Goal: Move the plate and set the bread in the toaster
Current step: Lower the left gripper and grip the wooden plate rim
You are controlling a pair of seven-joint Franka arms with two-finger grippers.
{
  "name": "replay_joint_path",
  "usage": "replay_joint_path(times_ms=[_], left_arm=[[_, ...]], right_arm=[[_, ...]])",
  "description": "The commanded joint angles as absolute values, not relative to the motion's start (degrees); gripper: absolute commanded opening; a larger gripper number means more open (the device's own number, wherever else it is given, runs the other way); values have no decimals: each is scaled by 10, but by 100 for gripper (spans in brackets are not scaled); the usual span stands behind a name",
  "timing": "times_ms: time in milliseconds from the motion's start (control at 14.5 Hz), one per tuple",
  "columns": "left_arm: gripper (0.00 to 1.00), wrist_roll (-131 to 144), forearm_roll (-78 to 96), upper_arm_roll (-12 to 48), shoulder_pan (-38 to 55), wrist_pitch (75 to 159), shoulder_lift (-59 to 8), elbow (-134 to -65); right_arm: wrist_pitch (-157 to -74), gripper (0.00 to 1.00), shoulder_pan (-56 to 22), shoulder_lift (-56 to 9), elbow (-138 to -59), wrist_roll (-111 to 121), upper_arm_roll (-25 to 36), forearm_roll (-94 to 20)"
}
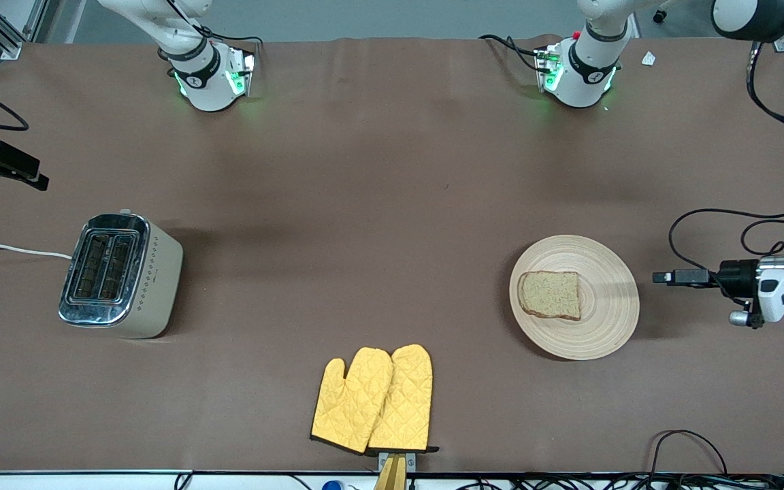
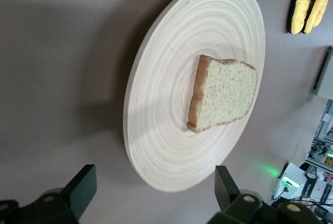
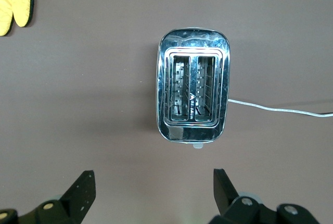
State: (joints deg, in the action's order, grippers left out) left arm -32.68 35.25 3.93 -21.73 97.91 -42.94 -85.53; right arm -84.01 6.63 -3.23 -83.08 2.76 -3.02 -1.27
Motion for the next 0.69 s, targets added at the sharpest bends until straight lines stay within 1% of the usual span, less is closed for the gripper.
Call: replay_joint_path(times_ms=[0,138,344,413,482,619], left_arm=[[100,-347,377,41,-217,984,-458,-840],[100,-374,386,41,-217,1002,-475,-841],[100,-388,410,41,-216,1005,-495,-841],[97,-388,418,41,-214,1006,-497,-841],[87,-388,421,41,-212,1007,-500,-841],[62,-402,422,44,-211,1019,-502,-842]], right_arm=[[-836,100,77,-34,-825,25,-40,-11],[-835,100,77,-34,-825,25,-40,-11],[-835,100,78,-34,-825,25,-40,-11],[-836,100,78,-34,-825,25,-40,-11],[-836,100,78,-34,-825,25,-40,-11],[-835,100,77,-34,-825,25,-40,-11]])
